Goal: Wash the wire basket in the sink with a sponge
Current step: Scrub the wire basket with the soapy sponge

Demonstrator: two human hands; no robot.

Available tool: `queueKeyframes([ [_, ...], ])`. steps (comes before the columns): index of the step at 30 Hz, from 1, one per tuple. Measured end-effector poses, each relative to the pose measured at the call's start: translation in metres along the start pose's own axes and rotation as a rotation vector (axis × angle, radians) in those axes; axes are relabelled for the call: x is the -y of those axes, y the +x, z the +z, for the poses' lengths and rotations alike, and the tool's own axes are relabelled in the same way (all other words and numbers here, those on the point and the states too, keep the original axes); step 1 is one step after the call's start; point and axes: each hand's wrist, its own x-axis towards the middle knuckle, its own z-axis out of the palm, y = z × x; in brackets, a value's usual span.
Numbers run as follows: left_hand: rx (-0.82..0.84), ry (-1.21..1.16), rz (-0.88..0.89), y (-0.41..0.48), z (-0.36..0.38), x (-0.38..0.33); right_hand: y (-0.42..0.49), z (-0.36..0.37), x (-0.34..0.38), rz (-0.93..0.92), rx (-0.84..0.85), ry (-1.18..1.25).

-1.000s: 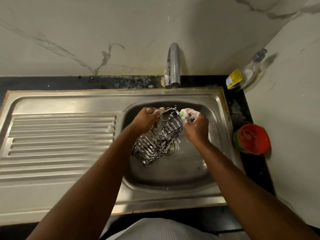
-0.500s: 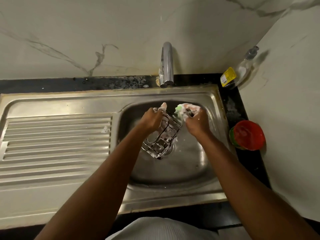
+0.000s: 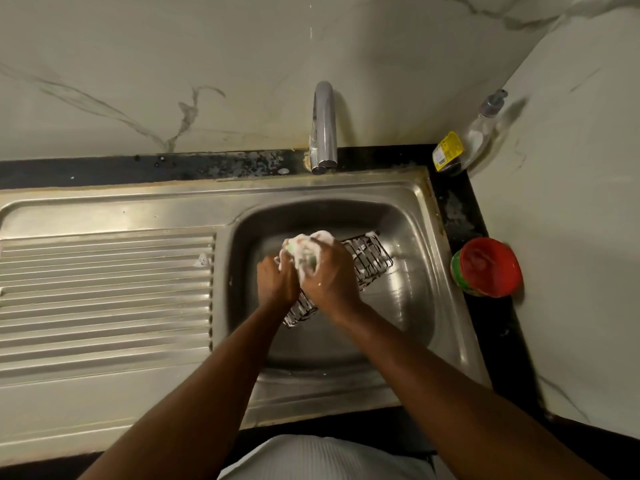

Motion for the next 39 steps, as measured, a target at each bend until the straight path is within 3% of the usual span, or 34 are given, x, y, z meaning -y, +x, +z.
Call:
queueKeyframes([
  [3,-0.123,-0.173,-0.230,-0.002,-0.001,-0.005,-0.011,-0.002,0.000,-0.211,0.044,-0.027],
  [5,-0.121,-0.149,-0.222,0.001,0.000,-0.002,-0.009,-0.009,-0.018,-0.279,0.054,-0.057],
  [7,-0.084,-0.090,-0.165,0.002,-0.002,0.005,0.002,-0.019,-0.048,-0.174,0.023,-0.110],
  [11,-0.035,-0.001,-0.112,0.003,-0.005,0.010,0.031,-0.043,-0.112,0.250,0.041,-0.268],
  [15,-0.069,-0.006,-0.129,0.007,-0.003,0.007,0.046,-0.028,-0.105,0.343,0.063,-0.268],
  [22,-0.095,-0.096,-0.178,0.007,-0.007,0.021,-0.009,0.011,0.007,-0.249,0.156,-0.073],
  [27,-0.058,-0.087,-0.136,0.003,-0.012,0.031,0.009,0.016,-0.038,-0.453,0.314,-0.104],
  [28,-0.048,-0.077,-0.126,0.003,-0.013,0.033,0.021,0.008,-0.053,-0.387,0.290,-0.129],
  [32,-0.023,-0.049,-0.121,0.006,-0.015,0.030,0.065,-0.033,-0.125,0.220,0.140,-0.293],
  [34,-0.015,-0.024,-0.109,0.010,-0.016,0.030,0.067,-0.043,-0.143,0.412,0.120,-0.315],
  [39,-0.017,-0.007,-0.132,0.017,-0.022,0.046,0.056,-0.030,-0.131,0.470,0.049,-0.112],
])
